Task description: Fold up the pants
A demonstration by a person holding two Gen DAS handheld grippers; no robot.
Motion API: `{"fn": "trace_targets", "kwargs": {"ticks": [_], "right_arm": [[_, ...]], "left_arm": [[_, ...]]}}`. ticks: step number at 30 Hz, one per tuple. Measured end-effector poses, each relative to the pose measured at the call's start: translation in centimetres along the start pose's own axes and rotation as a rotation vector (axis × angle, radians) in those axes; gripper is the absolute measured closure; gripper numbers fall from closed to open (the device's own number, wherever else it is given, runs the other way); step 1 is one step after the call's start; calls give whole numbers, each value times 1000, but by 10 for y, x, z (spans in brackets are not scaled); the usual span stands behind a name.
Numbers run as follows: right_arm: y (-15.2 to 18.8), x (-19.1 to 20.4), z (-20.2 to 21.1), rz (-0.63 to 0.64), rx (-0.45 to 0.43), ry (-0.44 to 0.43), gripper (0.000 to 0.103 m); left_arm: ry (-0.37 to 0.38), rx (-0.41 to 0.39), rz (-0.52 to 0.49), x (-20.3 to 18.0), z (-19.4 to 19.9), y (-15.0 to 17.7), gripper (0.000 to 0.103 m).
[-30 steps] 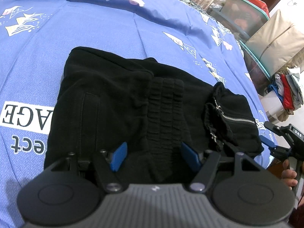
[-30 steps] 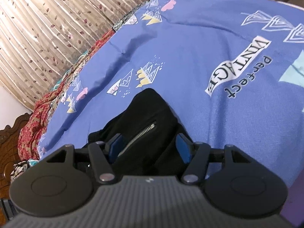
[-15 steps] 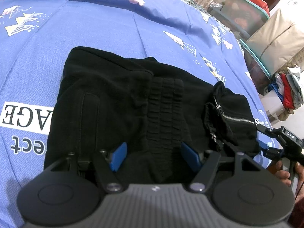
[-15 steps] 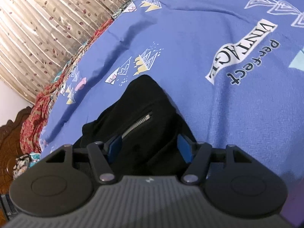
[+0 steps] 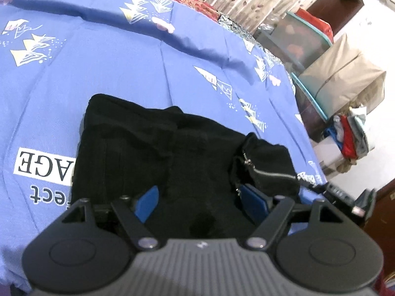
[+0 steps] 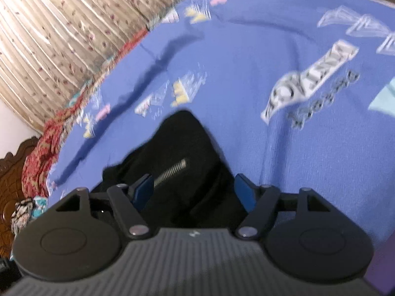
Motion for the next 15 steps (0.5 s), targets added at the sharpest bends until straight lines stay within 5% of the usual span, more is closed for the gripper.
{"fn": "trace_targets", "kwargs": {"ticks": [2,3,6,15], "right_arm": [[8,5,-4,28,11,-6,37],[11,9,-5,53,16,1,58],[16,22,-4,123,32,43,87],[30,107,22,352,-27,-105,90]], "left_arm": [[8,5,10,-2,-2,-1,27],[10,11,11,-3,-4,0,27],[14,28,2,-5,-8,3,27],[64,4,10,-11,-5,-15,26]]}}
Point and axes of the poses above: each gripper's, at about its wrist camera, not at the fingertips, and z roughly against the way its jaws point, x to its left, y to its underside, the point moved 5 cm from there along -z, roughly the way its jaws point, and after that the axes turned 4 degrees about y, right-handed, at the moved point
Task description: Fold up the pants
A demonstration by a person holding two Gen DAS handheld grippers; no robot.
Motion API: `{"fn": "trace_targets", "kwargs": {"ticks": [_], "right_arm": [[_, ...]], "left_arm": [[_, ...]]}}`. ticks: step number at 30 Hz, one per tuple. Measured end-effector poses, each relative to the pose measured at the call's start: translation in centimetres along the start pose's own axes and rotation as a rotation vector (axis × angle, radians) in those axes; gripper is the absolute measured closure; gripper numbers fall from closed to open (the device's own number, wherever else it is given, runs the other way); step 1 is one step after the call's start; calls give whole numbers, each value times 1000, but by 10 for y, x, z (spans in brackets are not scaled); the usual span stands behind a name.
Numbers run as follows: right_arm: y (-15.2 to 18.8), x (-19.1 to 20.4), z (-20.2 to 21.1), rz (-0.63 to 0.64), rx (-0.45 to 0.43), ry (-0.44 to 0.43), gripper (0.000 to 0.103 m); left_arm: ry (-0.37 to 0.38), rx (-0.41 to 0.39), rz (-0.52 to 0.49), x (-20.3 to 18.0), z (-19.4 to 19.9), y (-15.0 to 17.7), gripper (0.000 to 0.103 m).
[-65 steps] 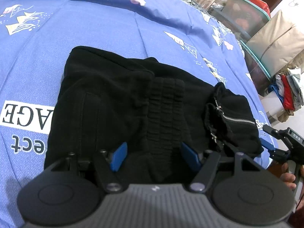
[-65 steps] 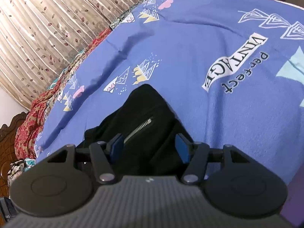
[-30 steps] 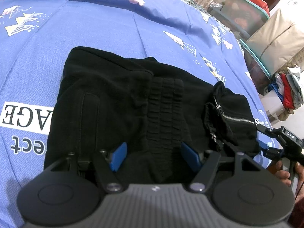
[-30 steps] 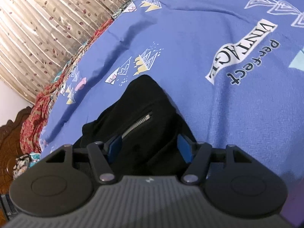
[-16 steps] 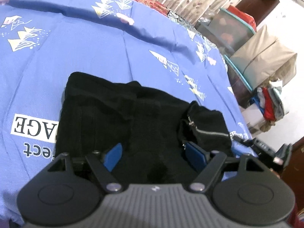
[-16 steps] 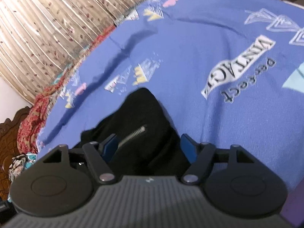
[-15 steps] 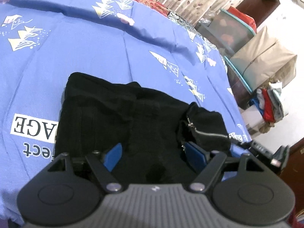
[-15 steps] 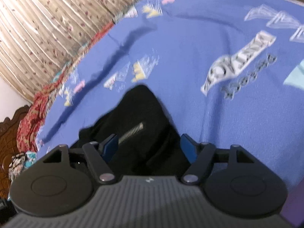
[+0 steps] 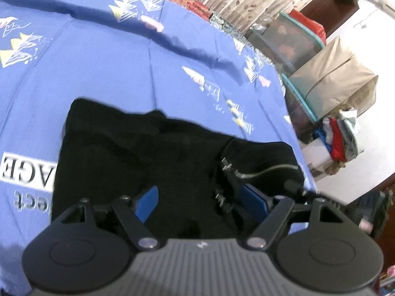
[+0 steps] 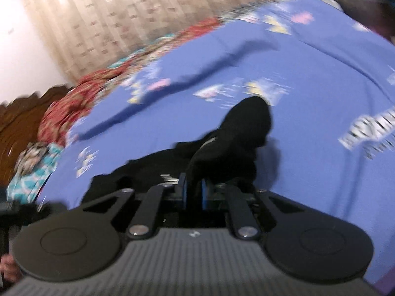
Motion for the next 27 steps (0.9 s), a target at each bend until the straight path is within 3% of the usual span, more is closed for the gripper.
{"fn": "trace_targets", "kwargs": {"ticks": [7,18,22,23,24,26,27], "right_arm": [[20,53,-13,196,2,5,90],[31,66,-22,325,-9,49,90],[39,77,-26,407,-12,59,90],[41,80,-26,430,-16,63,90],[43,83,-26,451,-21,65,90],[46,87,-23,496,-38,71,85],[48,86,-21,520,-43,71,81]], "left_arm": [[45,-7,-82,-31,-13,-33,17],[96,142,-141,-78,-86,-43,0],[95,185,-187,-101,-111,-38,0],[77,194,-203,-105,-117,-35,9],[52,213,-219,-107,-124,-33,43],[-3,265,-237,-105,-137,-28,78],[-3,266,-224,-103,-138,-28,86]]}}
Point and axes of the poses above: each gripper's, at about its wrist camera, not at the fingertips, and z roughly against the way its jaws point, x to its left, y to its underside, the point moved 5 cm from there along -z, roughly the way its jaws point, and after that the axes turned 4 degrees about y, right-handed, at the moved point
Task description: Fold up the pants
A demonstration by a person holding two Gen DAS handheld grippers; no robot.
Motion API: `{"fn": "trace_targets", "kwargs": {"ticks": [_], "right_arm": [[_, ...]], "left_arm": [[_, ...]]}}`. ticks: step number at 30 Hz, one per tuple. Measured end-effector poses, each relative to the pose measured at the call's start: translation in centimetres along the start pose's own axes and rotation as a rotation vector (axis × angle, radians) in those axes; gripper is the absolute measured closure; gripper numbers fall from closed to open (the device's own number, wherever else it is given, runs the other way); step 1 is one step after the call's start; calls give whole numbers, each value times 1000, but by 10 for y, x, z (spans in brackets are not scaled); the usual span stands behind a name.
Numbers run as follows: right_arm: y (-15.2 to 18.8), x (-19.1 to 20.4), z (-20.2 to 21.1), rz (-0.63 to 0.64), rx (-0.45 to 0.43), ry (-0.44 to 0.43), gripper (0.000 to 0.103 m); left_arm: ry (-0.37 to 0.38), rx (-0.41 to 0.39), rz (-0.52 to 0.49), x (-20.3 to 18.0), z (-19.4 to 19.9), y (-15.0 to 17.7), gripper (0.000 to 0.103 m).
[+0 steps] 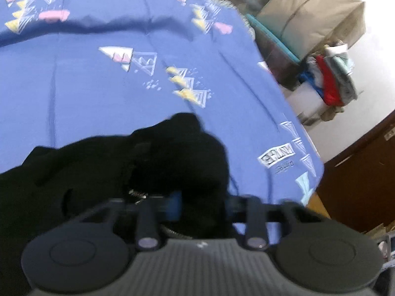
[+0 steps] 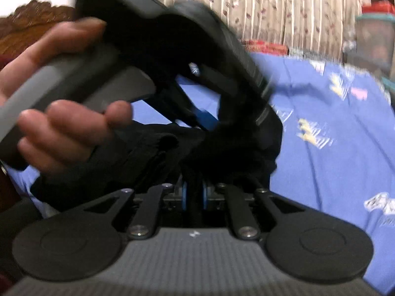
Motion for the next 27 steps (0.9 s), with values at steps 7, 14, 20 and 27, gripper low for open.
{"fn": "trace_targets", "kwargs": {"ticks": [7,14,20,27], "right_arm": [[20,-25,15,-27,-19,23,44],[12,-36,13,24,-35,107,28],[9,-22,9,5,28,-19,89],[-38,33,19,-44,-28,-321,90]], "left_arm": [[40,-25,90,26,21,1,87],[67,-59,104,29,33,-3,87],[76,-108,109,40,59,-3,87],[55,-227,209,92,114,-1,87]]}}
Point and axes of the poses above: each gripper's, at about its wrist camera, not at the fingertips, and z roughly against the way its jaws point, x to its left, y to its underside, the point moved 5 cm from there along -z, roughly the way its jaws point, and after that the axes turned 4 degrees about y, right-handed, at the moved point
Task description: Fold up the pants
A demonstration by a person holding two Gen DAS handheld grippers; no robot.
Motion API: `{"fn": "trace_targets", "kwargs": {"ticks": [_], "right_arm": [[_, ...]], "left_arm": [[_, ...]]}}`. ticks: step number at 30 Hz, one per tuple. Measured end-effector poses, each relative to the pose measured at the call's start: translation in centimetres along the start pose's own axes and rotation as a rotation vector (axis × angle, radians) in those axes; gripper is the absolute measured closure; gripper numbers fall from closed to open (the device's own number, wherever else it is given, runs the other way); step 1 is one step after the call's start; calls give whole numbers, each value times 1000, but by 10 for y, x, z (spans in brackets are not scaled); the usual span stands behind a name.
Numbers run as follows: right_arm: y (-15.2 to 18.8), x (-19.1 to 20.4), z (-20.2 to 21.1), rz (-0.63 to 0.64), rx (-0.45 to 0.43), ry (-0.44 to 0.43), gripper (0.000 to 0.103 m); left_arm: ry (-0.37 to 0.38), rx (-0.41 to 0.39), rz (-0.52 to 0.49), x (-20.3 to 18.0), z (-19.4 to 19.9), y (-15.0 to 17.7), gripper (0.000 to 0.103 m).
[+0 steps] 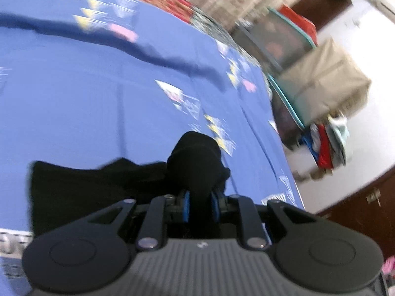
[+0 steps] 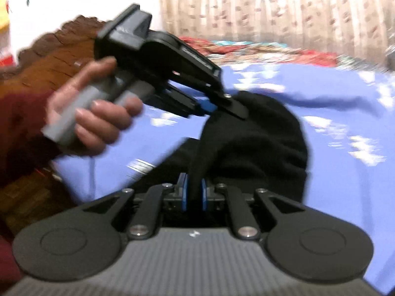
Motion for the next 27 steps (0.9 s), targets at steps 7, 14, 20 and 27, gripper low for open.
{"fn": "trace_targets", "kwargs": {"ticks": [7,14,20,27], "right_arm": [[-17,66,-65,71,80,-141,90],[9,93,-117,57,242,-183,88],[-12,87,-80,53,173,-249,58],[-28,35,-36,-103,20,-117,75]], "left_arm": [[-78,-82,118,69,54,6,87],[-199,-29,278,146,36,38,75],[-183,-72,282,145,36,47,48],[-117,-83,179,105,54,61,29]]}}
Point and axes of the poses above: each gripper's, at about its wrist camera, not at the fingertips, and z roughly against the way its jaws point, x to its left, y to its underside, the point moved 5 cm from there along -z, roughly the way its jaws point, and after that the axes turned 4 degrees about y, right-handed, at the moved point
